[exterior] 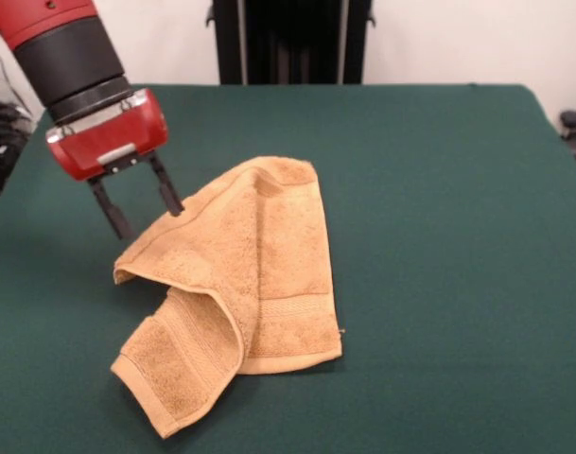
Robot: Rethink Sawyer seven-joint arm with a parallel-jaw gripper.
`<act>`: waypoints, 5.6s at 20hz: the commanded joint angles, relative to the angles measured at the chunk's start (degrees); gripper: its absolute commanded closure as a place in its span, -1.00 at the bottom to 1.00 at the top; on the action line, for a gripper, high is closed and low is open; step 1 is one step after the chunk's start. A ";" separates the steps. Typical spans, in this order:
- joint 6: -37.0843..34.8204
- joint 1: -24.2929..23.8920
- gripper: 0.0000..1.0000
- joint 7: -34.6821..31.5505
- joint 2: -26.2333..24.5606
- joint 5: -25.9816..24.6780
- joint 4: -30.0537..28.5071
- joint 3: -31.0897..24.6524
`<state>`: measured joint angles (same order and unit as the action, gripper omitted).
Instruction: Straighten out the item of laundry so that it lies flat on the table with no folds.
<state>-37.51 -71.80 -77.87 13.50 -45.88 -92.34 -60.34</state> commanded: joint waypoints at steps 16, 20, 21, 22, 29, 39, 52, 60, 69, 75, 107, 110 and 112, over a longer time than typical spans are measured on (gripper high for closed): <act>-13.47 1.87 -1.00 35.63 -12.18 3.14 4.80 3.61; -13.51 1.42 -1.00 36.36 -13.01 2.95 3.66 4.34; -13.31 1.26 -1.00 36.51 -13.26 2.81 3.36 4.53; -12.88 1.04 -1.00 36.60 -13.45 2.57 3.11 4.66; -10.79 0.23 -1.00 33.08 -11.71 1.29 1.95 5.50; -9.61 -1.11 -1.00 30.27 -12.00 1.80 1.40 5.90; -8.33 -1.53 -1.00 26.28 -6.06 -0.29 0.47 7.53; -8.21 -1.73 -1.00 27.15 -3.24 -2.94 2.72 11.02; -8.33 -0.84 -1.00 28.01 -2.65 -1.74 3.21 11.23; -6.72 -2.96 -1.00 28.58 -2.64 -2.29 0.88 11.95; 27.40 -5.17 -1.00 7.85 -0.85 -13.94 -10.26 13.02; 31.79 -0.62 -1.00 2.49 2.98 -13.27 -11.42 17.41; 34.05 1.63 -1.00 1.36 4.89 -11.74 -12.25 19.91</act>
<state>-10.98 -78.64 -57.96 13.32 -55.54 -99.38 -49.09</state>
